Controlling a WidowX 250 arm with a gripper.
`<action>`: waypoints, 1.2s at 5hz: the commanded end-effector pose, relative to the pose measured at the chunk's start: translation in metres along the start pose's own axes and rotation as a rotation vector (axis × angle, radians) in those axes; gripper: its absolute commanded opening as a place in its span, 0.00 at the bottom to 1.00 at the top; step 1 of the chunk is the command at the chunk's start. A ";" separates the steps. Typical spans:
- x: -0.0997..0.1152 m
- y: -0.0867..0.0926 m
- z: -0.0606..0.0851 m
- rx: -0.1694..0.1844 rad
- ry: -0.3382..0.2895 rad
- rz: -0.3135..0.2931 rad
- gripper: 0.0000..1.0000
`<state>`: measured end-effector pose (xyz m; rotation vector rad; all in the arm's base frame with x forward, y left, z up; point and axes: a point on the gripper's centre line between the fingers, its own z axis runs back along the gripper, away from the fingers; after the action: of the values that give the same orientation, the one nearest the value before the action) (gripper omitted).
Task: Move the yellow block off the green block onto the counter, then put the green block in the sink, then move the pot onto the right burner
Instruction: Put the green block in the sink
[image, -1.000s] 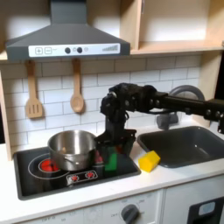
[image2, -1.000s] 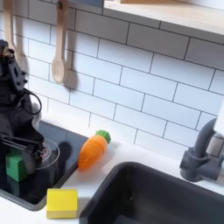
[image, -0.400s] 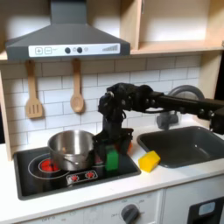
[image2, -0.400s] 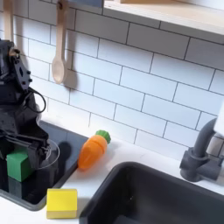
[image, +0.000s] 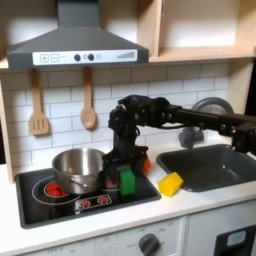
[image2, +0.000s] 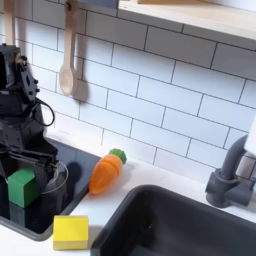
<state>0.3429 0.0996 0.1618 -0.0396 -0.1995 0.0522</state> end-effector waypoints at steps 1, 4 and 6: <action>-0.004 0.000 0.001 0.015 0.011 -0.001 0.00; -0.013 0.001 0.001 0.010 0.030 0.001 0.00; -0.002 -0.007 0.016 -0.023 0.006 -0.011 0.00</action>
<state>0.3385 0.0942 0.1796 -0.0586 -0.2026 0.0413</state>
